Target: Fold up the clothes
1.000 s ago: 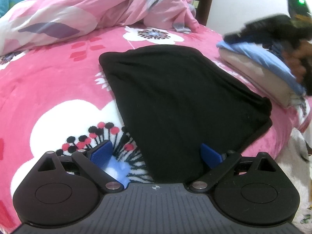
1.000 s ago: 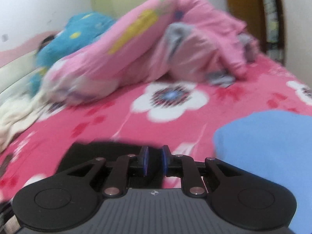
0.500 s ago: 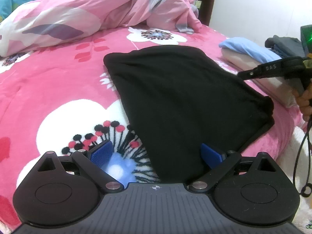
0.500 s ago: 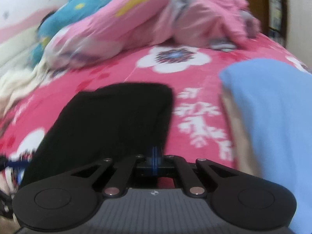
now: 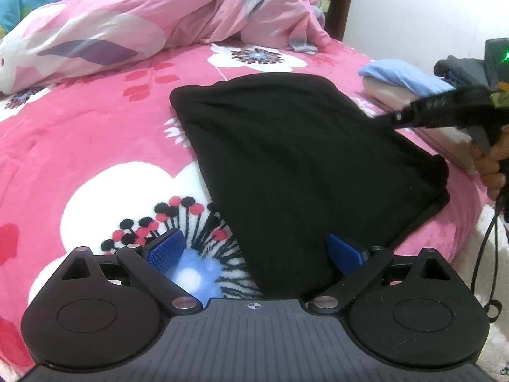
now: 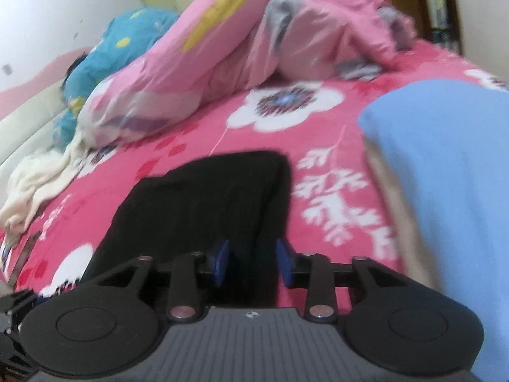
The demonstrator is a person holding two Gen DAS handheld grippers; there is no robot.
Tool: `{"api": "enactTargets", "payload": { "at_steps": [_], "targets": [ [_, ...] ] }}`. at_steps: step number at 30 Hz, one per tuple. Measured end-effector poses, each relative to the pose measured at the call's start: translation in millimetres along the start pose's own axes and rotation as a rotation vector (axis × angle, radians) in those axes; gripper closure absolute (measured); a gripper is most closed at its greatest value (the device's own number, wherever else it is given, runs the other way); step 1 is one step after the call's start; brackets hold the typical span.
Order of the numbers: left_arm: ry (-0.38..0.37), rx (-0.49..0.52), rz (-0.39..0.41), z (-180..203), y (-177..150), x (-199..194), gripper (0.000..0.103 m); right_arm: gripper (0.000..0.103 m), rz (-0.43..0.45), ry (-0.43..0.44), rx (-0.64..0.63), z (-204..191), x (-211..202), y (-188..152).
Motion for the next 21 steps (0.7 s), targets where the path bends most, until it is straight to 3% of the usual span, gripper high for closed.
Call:
{"api": "enactTargets", "payload": {
  "at_steps": [6, 11, 14, 16, 18, 20, 21],
  "targets": [
    [-0.006, 0.003, -0.004, -1.1, -0.3, 1.3, 0.005, 0.103, 0.053, -0.055, 0.072, 18.9, -6.2, -0.8],
    [-0.008, 0.003, -0.004, -0.9, -0.1, 1.4, 0.004, 0.103, 0.083, -0.050, 0.070, 17.5, -24.5, -0.8],
    [-0.009, 0.004, -0.005, -0.4, -0.2, 1.0, 0.004, 0.094, 0.046, -0.011, 0.056, 9.5, -36.4, -6.7],
    [-0.008, 0.004, -0.006, -0.3, -0.1, 0.9, 0.005, 0.076, 0.022, 0.007, 0.026, -0.2, -44.3, -13.9],
    [-0.006, 0.003, -0.007, 0.1, 0.1, 1.0, 0.004, 0.072, -0.002, 0.008, -0.012, -10.7, -49.8, -23.1],
    [-0.004, 0.003, -0.007, 0.8, 0.2, 1.0, 0.004, 0.079, -0.035, 0.010, -0.067, -20.5, -49.7, -33.9],
    [-0.003, 0.004, -0.008, 1.1, 0.2, 1.0, 0.004, 0.103, -0.036, -0.019, -0.091, -22.6, -50.4, -36.9]
  ]
}}
Point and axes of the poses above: each gripper's, at about its wrist camera, not at the fingertips, and x roughly the way its jaws point, z to its right, y to its top, the point moved 4 cm from there along x, roughly the way its jaws point, and after that the axes turned 5 degrees about y, right-handed, at the moved point
